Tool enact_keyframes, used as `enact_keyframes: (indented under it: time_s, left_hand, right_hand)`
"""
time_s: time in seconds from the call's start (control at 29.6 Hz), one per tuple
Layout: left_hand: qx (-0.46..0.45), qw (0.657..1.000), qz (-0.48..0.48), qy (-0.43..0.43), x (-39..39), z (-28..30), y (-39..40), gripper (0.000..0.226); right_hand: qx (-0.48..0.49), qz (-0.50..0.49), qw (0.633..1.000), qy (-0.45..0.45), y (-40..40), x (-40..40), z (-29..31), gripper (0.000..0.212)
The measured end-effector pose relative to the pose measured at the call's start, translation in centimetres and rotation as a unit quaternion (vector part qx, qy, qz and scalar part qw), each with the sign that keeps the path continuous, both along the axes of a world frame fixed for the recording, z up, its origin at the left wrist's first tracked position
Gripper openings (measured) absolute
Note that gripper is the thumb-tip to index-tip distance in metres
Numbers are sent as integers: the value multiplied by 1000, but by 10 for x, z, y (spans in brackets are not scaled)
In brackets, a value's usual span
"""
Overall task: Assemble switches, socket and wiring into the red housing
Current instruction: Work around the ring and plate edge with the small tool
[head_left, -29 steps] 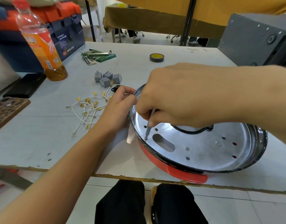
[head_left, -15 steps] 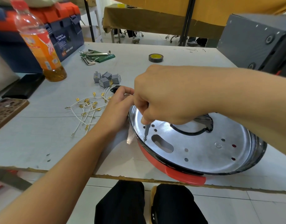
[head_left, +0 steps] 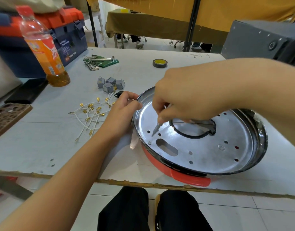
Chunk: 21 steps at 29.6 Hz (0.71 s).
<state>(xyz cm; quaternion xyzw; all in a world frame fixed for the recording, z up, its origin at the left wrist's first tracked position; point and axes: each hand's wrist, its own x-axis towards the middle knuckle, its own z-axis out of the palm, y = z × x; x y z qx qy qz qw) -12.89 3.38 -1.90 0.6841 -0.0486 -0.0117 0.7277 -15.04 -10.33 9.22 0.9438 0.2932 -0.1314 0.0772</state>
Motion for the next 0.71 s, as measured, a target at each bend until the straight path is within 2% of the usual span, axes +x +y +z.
enact_keyframes:
  time_s: [0.03,0.17,0.3,0.44,0.54,0.61,0.68,0.71]
  left_hand:
    - [-2,1000,2,6,0,0,0,17]
    - [-9,1000,6,7,-1,0,0,10]
    - [-7,1000,3,3,-2,1,1,6]
    - [1,999,5,-32,-3,1,0,2]
    - [10,998,23,-50,-3,0,2,10]
    - [104,989,62,-82,2,-1,6,19]
    - [227,962,88,-120,7,-1,15,25]
    - [251,956,87,-127,8,-1,19,24]
  right_hand:
    - [10,-7,1000,-9,-1,-1,1,32]
    - [134,-72,987,53,-21,-12,-5,25]
    - [218,-119,968,41,-37,-15,-26,19]
    - [345,-167,921,65,-46,-19,-45,13]
    - [351,-192,915,51,-52,-18,-54,11]
    - [316,-207,925,34,-55,-18,-57,16]
    - [299,-222,926,57,-56,-17,-58,21]
    - [291,-229,926,77,-56,-17,-58,23]
